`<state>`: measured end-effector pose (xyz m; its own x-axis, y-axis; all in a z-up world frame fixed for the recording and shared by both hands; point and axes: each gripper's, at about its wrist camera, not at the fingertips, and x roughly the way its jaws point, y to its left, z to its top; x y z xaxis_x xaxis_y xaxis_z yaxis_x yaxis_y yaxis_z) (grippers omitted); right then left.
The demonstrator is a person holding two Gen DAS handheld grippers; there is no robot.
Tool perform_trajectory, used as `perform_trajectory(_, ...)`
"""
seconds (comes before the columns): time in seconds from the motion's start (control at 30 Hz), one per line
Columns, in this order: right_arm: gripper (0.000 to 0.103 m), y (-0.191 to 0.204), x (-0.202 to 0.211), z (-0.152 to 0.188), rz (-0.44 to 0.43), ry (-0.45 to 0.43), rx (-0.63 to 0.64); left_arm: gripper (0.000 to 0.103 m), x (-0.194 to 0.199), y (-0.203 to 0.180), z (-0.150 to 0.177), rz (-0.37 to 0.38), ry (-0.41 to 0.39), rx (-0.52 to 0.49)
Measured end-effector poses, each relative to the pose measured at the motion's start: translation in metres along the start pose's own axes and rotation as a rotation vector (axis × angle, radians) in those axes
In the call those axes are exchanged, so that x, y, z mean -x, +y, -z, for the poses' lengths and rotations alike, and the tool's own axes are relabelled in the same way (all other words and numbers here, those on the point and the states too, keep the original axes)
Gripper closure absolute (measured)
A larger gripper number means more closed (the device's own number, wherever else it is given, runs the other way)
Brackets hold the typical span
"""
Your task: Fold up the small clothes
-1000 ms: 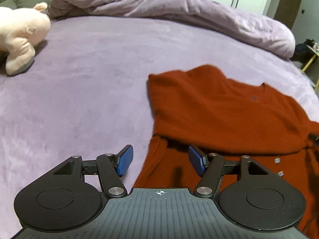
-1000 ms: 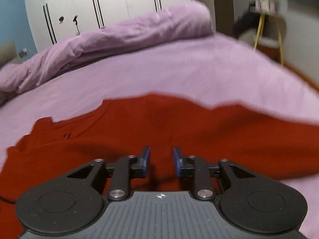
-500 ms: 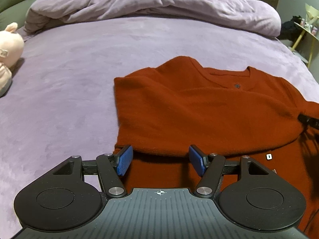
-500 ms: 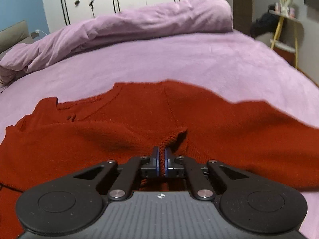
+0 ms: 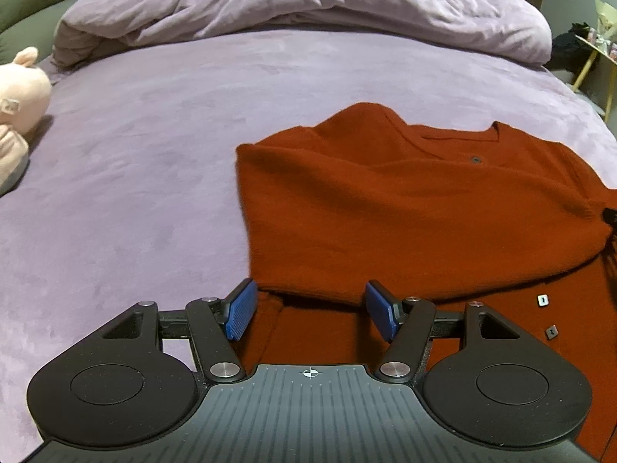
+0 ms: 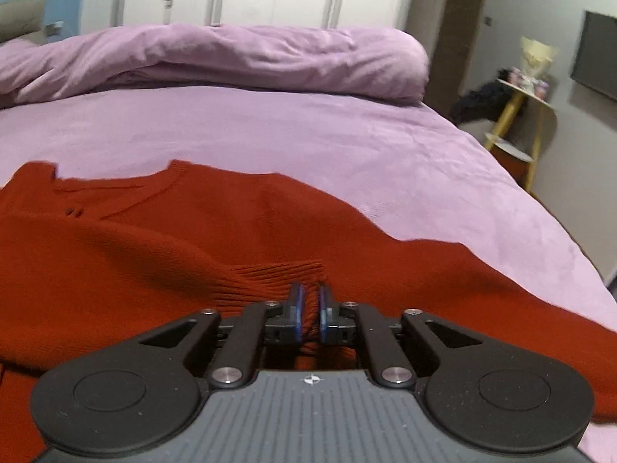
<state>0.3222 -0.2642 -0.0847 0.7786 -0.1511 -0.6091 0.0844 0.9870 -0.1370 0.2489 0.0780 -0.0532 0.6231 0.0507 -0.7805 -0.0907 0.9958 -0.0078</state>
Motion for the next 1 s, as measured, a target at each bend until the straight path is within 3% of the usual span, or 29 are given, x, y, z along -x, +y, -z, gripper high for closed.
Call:
perform_trajectory(0.07, 0.094, -0.002, 0.005, -0.006, 0.035, -0.006, -0.067, 0.035, 0.000, 0.004, 0.001, 0.003, 0.004, 0.022)
perform_trajectory(0.17, 0.094, 0.002, 0.015, -0.010, -0.026, -0.022, -0.099, 0.035, 0.001, 0.002, 0.001, 0.009, 0.015, 0.040)
perform_trajectory(0.27, 0.094, 0.014, 0.021, -0.004, -0.176, -0.018, -0.085, 0.035, 0.004, -0.005, 0.003, 0.038, 0.011, 0.018)
perform_trajectory(0.37, 0.094, 0.024, 0.012, 0.008, -0.271, 0.051, -0.014, 0.035, -0.001, -0.013, 0.004, 0.029, 0.035, -0.012)
perform_trajectory(0.43, 0.097, 0.018, 0.010, 0.015, -0.233, 0.033, 0.001, 0.034, -0.004, -0.014, 0.008, 0.027, 0.063, -0.016)
perform_trajectory(0.5, 0.098, 0.002, 0.018, 0.014, -0.100, 0.010, -0.049, 0.034, -0.002, -0.013, 0.013, 0.024, 0.070, -0.011)
perform_trajectory(0.6, 0.093, -0.058, 0.041, 0.018, 0.001, -0.018, -0.257, 0.033, 0.009, -0.011, 0.019, 0.030, 0.070, 0.013)
perform_trajectory(0.7, 0.070, -0.139, 0.069, 0.040, 0.024, -0.028, -0.534, 0.031, 0.024, -0.013, 0.028, 0.075, 0.064, 0.057)
perform_trajectory(0.9, 0.069, -0.289, 0.109, 0.113, 0.167, -0.032, -1.028, 0.027, 0.045, -0.033, 0.049, 0.118, 0.074, 0.103)
perform_trajectory(1.0, 0.073, -0.336, 0.114, 0.148, 0.140, -0.073, -1.240, 0.027, 0.050, -0.039, 0.057, 0.120, 0.093, 0.133)
